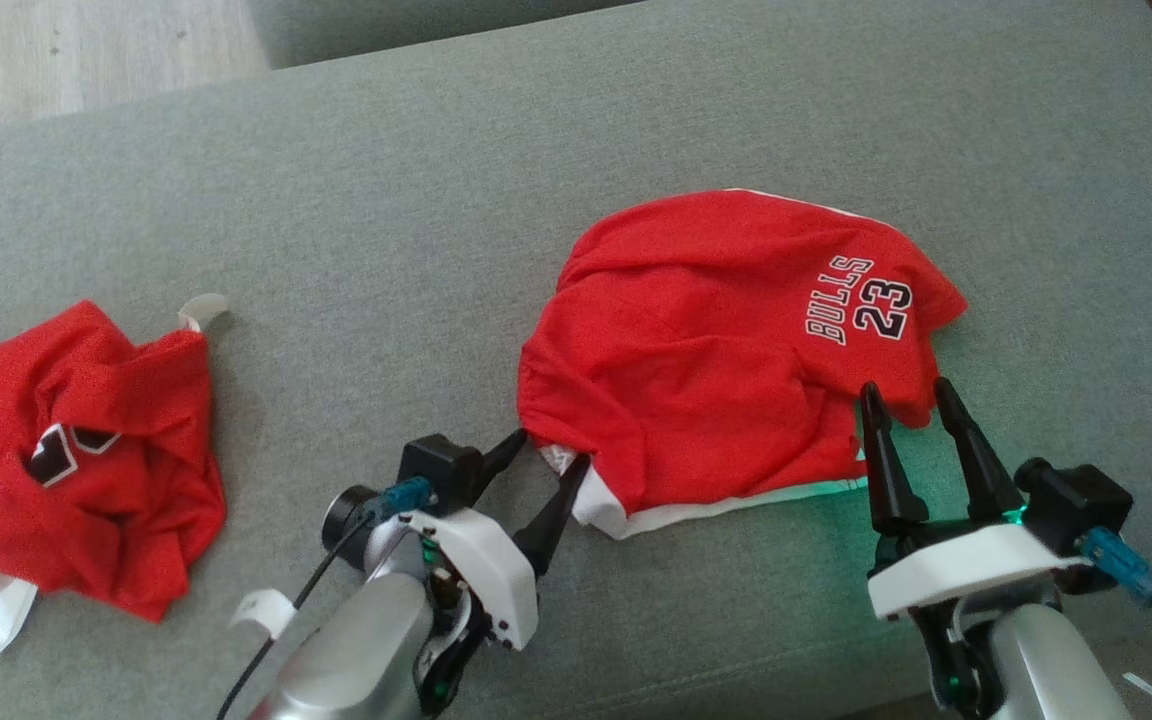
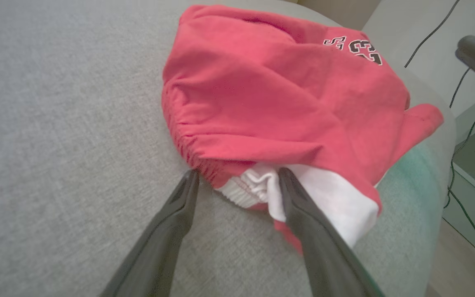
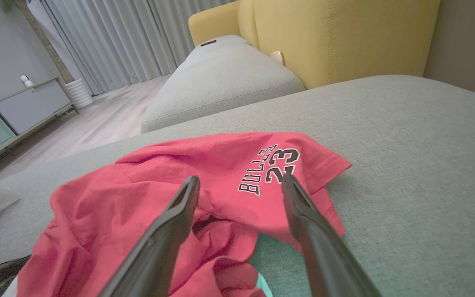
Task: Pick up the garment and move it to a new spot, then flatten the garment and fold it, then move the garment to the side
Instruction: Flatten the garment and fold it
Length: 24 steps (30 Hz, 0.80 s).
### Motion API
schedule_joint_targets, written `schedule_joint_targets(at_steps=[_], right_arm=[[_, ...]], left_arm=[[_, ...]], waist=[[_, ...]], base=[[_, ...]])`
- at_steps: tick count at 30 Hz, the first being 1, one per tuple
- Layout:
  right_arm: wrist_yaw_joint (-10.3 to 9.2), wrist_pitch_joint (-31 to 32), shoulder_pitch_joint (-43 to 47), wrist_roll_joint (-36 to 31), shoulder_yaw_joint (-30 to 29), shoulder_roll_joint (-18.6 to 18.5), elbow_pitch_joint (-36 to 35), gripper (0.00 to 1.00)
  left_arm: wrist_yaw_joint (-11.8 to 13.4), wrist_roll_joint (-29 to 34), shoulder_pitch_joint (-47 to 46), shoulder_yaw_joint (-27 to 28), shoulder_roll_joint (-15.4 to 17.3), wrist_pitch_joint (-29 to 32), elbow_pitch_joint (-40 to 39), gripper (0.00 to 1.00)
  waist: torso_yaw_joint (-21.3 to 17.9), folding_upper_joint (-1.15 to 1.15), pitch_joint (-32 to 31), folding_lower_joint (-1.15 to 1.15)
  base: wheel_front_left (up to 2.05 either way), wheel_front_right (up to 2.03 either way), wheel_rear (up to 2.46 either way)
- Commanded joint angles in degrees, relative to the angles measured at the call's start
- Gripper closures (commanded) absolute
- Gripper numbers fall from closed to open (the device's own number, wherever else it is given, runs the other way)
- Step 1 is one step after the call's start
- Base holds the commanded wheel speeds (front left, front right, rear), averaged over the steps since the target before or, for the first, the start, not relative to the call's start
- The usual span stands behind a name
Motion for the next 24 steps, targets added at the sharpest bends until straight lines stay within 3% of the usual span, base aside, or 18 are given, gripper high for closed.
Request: schedule_joint_targets(at_steps=[1, 7, 8, 9, 10, 17, 24], right_arm=[[-0.05, -0.23, -1.97, -0.34, 1.49, -0.06, -1.46, 0.0], [-0.05, -0.23, -2.02, -0.35, 1.7, -0.05, -1.04, 0.0], [-0.05, -0.24, -2.03, -0.35, 1.74, -0.05, -0.99, 0.0], [-0.05, -0.26, -2.03, -0.36, 1.77, -0.05, -0.94, 0.0], [-0.05, -0.28, -2.02, -0.36, 1.8, -0.05, -0.9, 0.0], [-0.05, 0.1, -1.08, -0.74, 1.33, -0.05, -0.1, 0.0], [-0.05, 3.64, 1.74, -2.62, 1.81, -0.14, 2.93, 0.0]], left_arm=[[-0.29, -1.3, -2.33, 1.62, 0.15, -0.13, -0.52, 0.0], [-0.31, -5.18, -2.91, -1.19, 0.12, 0.95, 0.11, 0.0], [-0.31, -5.43, -3.09, -1.69, 0.12, 1.08, 0.32, 0.13], [-0.3, -5.63, -3.27, -2.12, 0.12, 1.08, 0.5, 0.51], [-0.26, -5.73, -3.45, -2.54, 0.12, 1.02, 0.62, 1.0], [2.15, -4.44, -3.83, -2.14, 0.38, -0.44, 0.06, 1.0], [5.01, -2.28, -1.79, 1.14, 3.15, -0.7, -4.75, 1.0]], waist=[[-0.08, 0.0, -0.01, 0.0], [-0.21, 0.0, -0.27, 0.0], [-0.22, 0.0, -0.35, 0.0], [-0.21, 0.0, -0.42, 0.0], [-0.19, 0.0, -0.47, 0.0], [0.38, 0.0, -2.03, 0.0], [1.19, 0.0, -3.94, 0.0]], base=[[0.0, 0.0, 0.0], [0.0, 0.0, 0.0], [0.0, 0.0, 0.0], [0.0, 0.0, 0.0], [0.0, 0.0, 0.0], [0.0, 0.0, 0.0], [0.0, 0.0, 0.0]])
